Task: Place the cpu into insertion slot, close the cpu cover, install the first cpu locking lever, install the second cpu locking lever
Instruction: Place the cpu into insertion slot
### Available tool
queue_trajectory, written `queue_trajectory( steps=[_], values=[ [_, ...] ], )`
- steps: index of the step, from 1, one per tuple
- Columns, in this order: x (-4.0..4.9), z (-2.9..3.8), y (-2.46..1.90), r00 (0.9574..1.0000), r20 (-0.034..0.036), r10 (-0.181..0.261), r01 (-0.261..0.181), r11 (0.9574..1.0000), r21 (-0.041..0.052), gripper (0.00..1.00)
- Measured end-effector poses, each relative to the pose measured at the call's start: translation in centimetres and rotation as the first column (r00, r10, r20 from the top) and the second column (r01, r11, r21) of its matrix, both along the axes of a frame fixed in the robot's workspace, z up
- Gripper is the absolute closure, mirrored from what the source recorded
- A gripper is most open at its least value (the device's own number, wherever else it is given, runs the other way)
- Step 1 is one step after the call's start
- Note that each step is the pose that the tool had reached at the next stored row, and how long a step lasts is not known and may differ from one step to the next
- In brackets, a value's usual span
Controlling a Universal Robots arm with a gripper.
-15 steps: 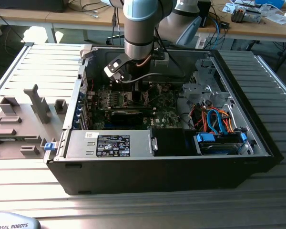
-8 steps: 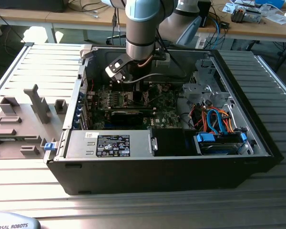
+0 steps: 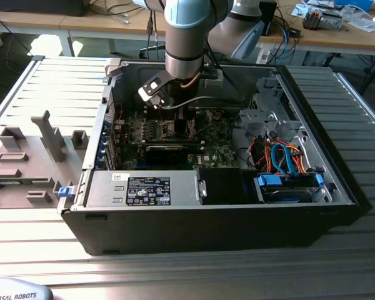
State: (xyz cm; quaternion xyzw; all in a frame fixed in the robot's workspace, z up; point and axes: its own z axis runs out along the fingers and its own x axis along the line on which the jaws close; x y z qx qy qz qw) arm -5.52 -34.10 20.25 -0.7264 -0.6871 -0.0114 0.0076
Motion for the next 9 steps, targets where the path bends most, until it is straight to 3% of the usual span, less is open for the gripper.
queue_trajectory(
  steps=[2,9],
  values=[
    [0.0,-0.01,0.0,1.0,0.0,0.0,0.0,1.0,0.0,0.33],
    [0.01,-0.02,0.04,1.0,0.0002,0.0,0.0,1.0,0.0002,0.33]
  ],
)
